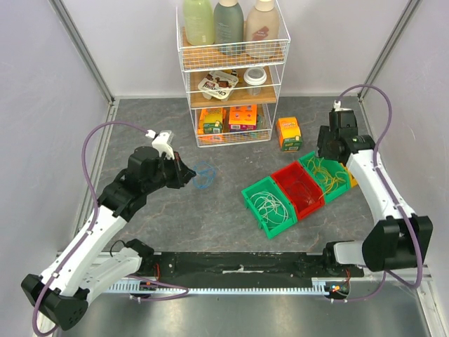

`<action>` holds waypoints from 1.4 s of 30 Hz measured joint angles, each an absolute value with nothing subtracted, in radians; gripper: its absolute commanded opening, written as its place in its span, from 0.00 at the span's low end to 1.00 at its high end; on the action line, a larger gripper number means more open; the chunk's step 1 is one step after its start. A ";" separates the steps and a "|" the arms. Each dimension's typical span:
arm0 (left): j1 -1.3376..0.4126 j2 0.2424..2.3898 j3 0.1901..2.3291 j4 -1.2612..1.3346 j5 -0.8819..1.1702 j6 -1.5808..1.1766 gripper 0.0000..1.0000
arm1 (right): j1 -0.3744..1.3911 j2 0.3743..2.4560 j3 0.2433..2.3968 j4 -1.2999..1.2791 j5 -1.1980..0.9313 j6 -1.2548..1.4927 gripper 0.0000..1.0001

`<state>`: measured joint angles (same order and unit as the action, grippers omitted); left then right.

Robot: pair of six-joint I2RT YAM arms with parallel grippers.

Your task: Untangle the cables

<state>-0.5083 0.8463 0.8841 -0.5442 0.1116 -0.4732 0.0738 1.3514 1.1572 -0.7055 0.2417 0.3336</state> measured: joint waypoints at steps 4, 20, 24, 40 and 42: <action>-0.508 0.846 0.908 -0.539 0.190 -0.473 0.02 | 0.168 1.290 1.164 -0.732 0.177 0.298 0.73; -0.508 0.826 0.912 -0.442 0.466 -0.470 0.01 | 0.941 1.240 1.166 -0.311 -0.286 0.325 0.72; -0.509 0.825 0.912 -0.435 0.507 -0.470 0.02 | 0.945 1.240 1.153 -0.266 -0.228 0.355 0.24; -0.512 0.748 0.923 -0.498 0.348 -0.475 0.68 | 0.607 1.095 1.135 -0.412 0.194 0.433 0.00; -0.512 0.741 0.923 -0.507 0.332 -0.469 0.69 | 0.468 1.094 1.136 -0.454 0.287 0.459 0.00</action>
